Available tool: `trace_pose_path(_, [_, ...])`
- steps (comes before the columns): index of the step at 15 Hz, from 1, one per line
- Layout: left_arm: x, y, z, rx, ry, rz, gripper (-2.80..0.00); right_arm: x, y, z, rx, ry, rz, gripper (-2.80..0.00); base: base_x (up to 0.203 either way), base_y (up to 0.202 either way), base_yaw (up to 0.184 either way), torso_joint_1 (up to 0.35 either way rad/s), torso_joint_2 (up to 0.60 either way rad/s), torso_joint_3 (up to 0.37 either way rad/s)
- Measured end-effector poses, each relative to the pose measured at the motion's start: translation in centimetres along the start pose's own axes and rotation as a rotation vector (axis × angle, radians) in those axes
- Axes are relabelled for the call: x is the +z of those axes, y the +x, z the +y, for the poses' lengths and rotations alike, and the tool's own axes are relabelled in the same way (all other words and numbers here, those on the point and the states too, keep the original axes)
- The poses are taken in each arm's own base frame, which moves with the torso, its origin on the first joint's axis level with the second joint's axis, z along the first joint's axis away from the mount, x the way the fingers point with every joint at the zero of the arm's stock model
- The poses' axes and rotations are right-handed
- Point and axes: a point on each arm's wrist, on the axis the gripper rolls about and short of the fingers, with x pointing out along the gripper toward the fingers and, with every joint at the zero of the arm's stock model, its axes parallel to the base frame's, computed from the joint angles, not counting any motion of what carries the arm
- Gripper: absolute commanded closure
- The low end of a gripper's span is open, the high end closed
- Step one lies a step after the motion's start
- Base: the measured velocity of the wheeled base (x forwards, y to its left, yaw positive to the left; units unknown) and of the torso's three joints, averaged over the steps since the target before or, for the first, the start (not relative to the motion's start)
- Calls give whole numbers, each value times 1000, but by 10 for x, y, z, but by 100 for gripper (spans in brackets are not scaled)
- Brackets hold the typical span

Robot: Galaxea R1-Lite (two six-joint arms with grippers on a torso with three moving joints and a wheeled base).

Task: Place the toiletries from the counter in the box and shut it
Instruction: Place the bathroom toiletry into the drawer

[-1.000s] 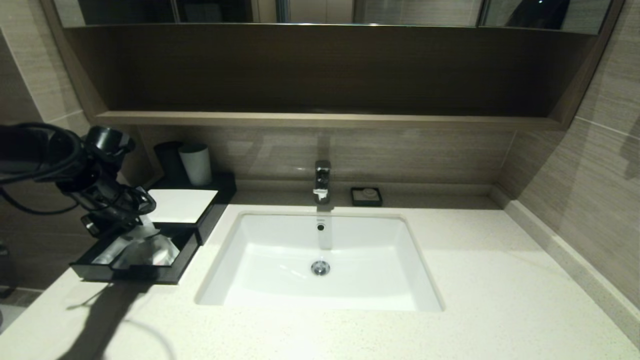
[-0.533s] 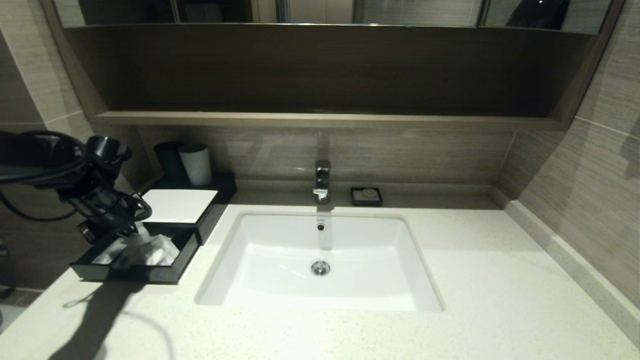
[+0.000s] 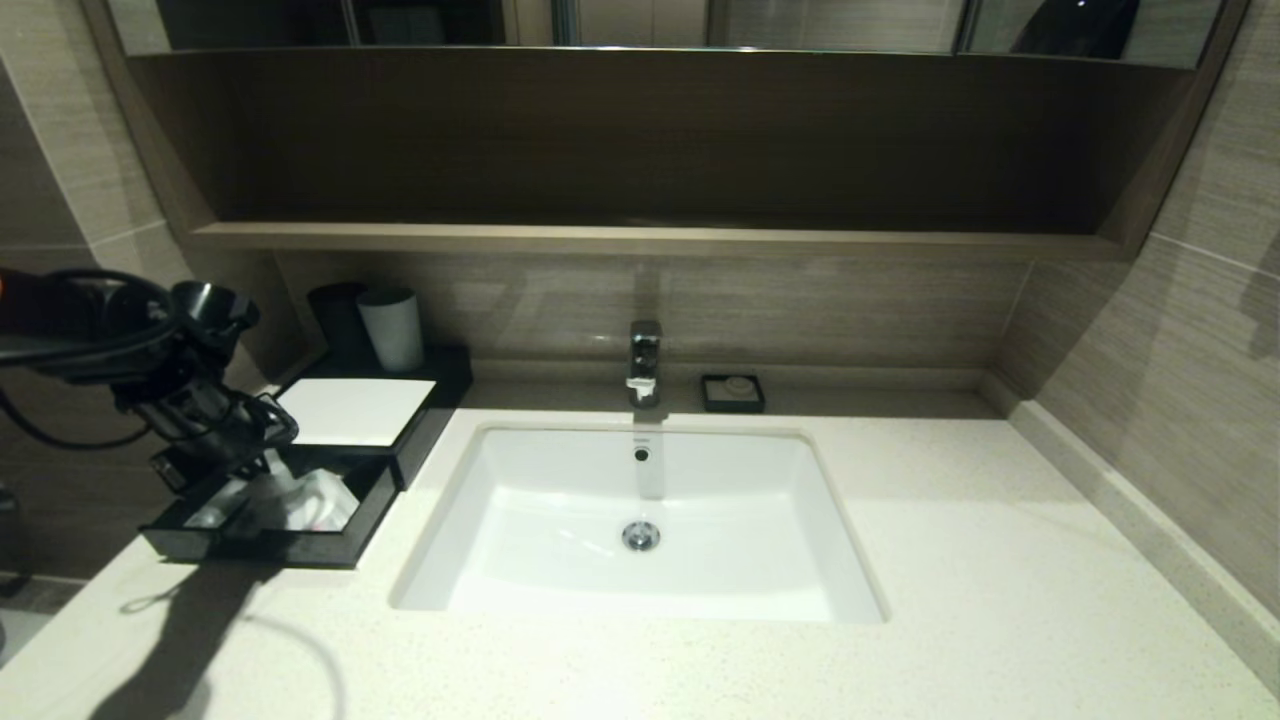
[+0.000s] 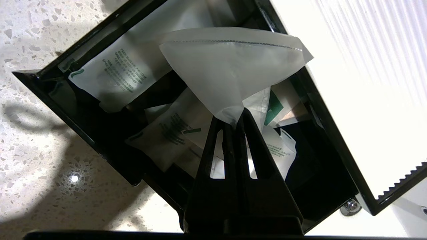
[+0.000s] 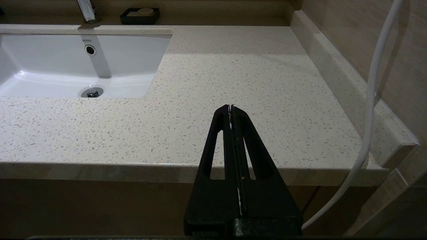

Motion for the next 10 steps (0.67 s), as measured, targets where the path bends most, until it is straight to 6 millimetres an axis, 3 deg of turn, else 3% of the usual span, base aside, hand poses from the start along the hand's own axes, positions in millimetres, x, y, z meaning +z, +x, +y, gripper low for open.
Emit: trace_pose_path(10, [-1,10,5,27,-5,27,0,0,0,0,0,0,0,0,0,0,0,0,0,0])
